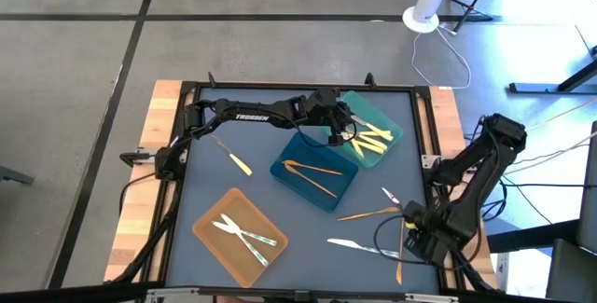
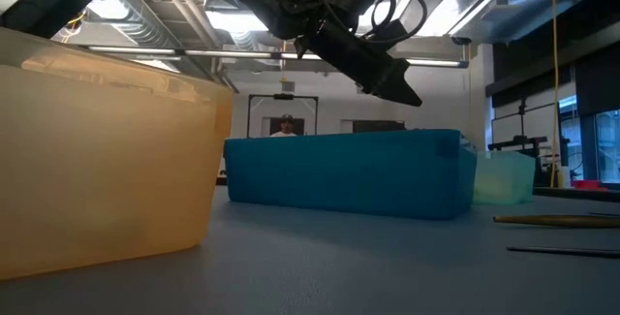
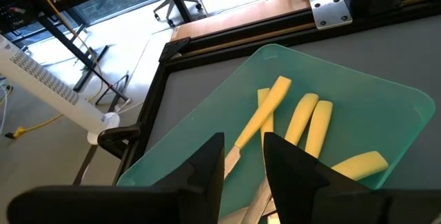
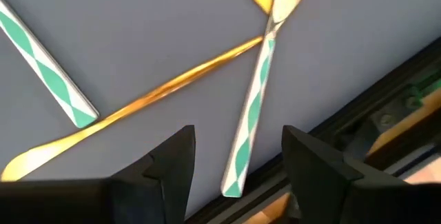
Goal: Sort silverware by color (type)
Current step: Put the left blue knife into the orange bin
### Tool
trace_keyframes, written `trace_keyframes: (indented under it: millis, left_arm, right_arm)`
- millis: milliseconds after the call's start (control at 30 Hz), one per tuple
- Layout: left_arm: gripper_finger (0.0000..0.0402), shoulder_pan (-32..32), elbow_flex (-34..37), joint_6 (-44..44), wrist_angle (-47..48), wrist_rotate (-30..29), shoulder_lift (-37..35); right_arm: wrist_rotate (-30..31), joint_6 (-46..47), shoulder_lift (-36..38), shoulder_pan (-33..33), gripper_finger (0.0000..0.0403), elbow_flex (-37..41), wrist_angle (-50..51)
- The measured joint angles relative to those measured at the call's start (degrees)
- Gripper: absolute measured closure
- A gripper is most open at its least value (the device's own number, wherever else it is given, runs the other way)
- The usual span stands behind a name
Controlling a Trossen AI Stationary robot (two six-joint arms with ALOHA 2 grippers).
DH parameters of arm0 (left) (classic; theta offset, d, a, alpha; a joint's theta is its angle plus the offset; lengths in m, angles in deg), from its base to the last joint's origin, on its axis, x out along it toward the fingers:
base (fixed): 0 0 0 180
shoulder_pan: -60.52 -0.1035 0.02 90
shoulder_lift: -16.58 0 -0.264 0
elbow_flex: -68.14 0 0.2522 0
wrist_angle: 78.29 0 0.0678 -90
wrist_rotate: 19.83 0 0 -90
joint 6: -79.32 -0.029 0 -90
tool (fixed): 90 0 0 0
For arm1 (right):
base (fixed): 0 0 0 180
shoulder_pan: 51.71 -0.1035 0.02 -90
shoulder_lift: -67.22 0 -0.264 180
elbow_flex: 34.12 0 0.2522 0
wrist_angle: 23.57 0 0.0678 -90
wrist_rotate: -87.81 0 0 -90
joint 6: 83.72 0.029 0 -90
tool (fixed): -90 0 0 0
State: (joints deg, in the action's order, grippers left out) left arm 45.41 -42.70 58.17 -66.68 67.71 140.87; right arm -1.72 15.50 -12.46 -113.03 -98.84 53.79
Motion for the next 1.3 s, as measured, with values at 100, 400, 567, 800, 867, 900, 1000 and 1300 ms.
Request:
trace_keyframes:
  millis: [100, 400, 567, 800, 867, 900, 1000, 1300]
  left_arm:
    - [0.0305, 0.0, 0.0, 0.0, 0.0, 0.0, 0.0]
    - [0.0305, 0.0, 0.0, 0.0, 0.0, 0.0, 0.0]
    - [0.0305, 0.0, 0.0, 0.0, 0.0, 0.0, 0.0]
    - [0.0305, 0.0, 0.0, 0.0, 0.0, 0.0, 0.0]
    - [0.0305, 0.0, 0.0, 0.0, 0.0, 0.0, 0.0]
    - [0.0305, 0.0, 0.0, 0.0, 0.0, 0.0, 0.0]
    - [0.0305, 0.0, 0.0, 0.0, 0.0, 0.0, 0.0]
    - [0.0305, 0.0, 0.0, 0.0, 0.0, 0.0, 0.0]
  right_arm:
    - [0.0, -0.1, -1.9, 0.0, 0.0198, 0.0, -1.5]
    - [-1.0, -1.8, -4.3, 0.0, 0.0198, 0.1, -1.1]
    - [0.0, -2.6, -4.2, 0.1, 0.0198, 0.6, 1.5]
    - [-2.3, -5.2, -2.5, 0.2, 0.0198, 10.0, -11.8]
    - [-3.8, -5.3, -2.3, 0.2, 0.0198, 11.8, -13.5]
    - [-4.5, -5.4, -2.3, 0.2, 0.0198, 12.5, -14.3]
    - [-5.3, -5.4, -2.1, 0.3, 0.0198, 13.6, -14.9]
    - [-5.0, -5.4, -2.1, 0.2, 0.0199, 13.9, -16.6]
